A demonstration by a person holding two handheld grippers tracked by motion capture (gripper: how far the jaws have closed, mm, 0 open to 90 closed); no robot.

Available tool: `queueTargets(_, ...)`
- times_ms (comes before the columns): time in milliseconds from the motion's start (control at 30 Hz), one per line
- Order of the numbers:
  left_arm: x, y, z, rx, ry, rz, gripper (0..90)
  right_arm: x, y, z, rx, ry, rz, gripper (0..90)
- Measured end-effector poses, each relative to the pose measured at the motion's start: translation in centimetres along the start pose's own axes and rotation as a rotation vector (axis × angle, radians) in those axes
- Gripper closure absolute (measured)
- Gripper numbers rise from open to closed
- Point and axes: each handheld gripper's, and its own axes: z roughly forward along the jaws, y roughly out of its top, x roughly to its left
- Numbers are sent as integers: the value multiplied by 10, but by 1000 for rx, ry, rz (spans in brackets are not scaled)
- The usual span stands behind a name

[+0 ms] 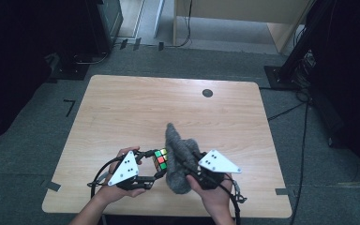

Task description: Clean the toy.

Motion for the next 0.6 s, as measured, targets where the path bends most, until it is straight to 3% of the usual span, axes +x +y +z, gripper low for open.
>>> queueTargets(100,2,1,-2,-15,-2,-10,347,-17,-1,-7,-14,-60,70,679)
queueTargets(167,2,1,-2,-17,-15,-15,347,-21,-1,-9,-29,-58,94,679)
queueTargets(333,2,3,-3,-39,-36,-29,346,-16,-6,-1,-23,19,143,680)
queueTargets(600,10,5,-12,-76,-16,-62,346,-13,-15,9,8,115,213,686)
